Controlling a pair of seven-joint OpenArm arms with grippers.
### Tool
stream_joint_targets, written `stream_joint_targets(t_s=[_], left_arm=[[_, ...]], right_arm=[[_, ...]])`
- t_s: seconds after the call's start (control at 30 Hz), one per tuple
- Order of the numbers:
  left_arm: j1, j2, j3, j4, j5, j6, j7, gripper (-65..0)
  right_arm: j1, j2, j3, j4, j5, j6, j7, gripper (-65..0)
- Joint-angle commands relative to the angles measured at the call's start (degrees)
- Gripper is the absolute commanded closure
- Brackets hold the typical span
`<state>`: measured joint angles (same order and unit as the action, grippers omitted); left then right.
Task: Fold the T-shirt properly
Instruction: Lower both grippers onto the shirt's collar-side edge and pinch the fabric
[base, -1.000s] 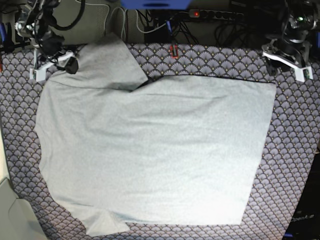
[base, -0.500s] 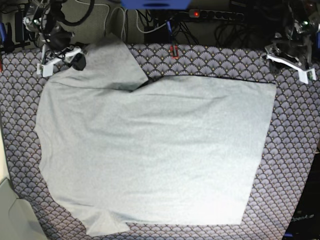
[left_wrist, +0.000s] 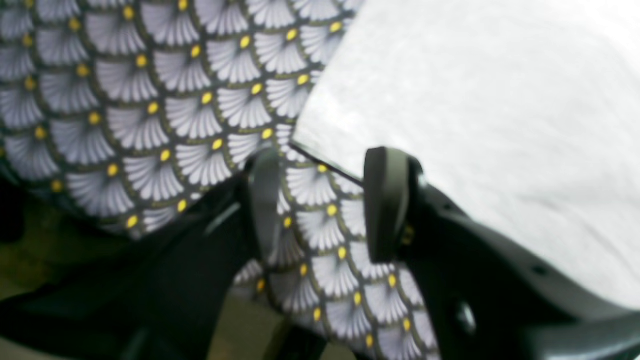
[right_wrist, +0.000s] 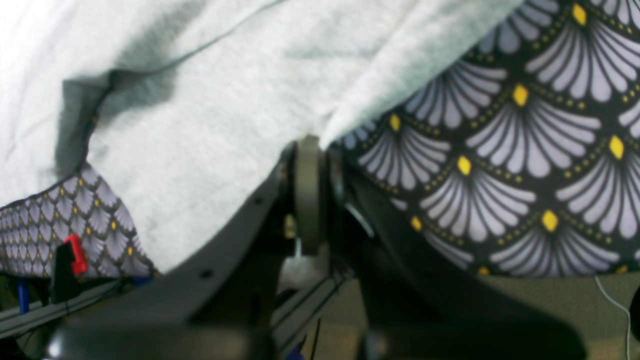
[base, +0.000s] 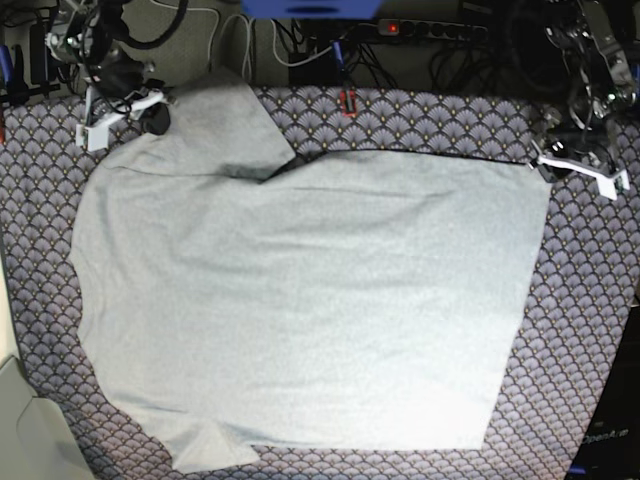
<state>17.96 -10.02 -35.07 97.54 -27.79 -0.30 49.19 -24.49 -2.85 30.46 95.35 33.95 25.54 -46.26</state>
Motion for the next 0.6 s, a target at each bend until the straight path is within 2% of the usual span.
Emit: stream_joint_targets(t_s=[0.0,0.2,0.57], left_arm=[[-0.7,-0.4,-0.3,-0.9,-0.4,-0.1,-2.2,-27.7],[-2.4,1.1,0.0,-6.6,-0.4,-0.1,-7.7,-27.7],[-6.3,2.3,0.0,-13.4,-0.4,-0.1,-7.9,-27.7]], right_arm=[[-0.9,0.5,0.0,-0.1,-2.6,-0.4,-2.7,0.0],[-0.5,1.3,0.0,-1.4,-2.6,-0.4,-2.7,0.0],[-0.4,1.6,0.0,-2.1,-2.6,-0.4,-2.6,0.0]])
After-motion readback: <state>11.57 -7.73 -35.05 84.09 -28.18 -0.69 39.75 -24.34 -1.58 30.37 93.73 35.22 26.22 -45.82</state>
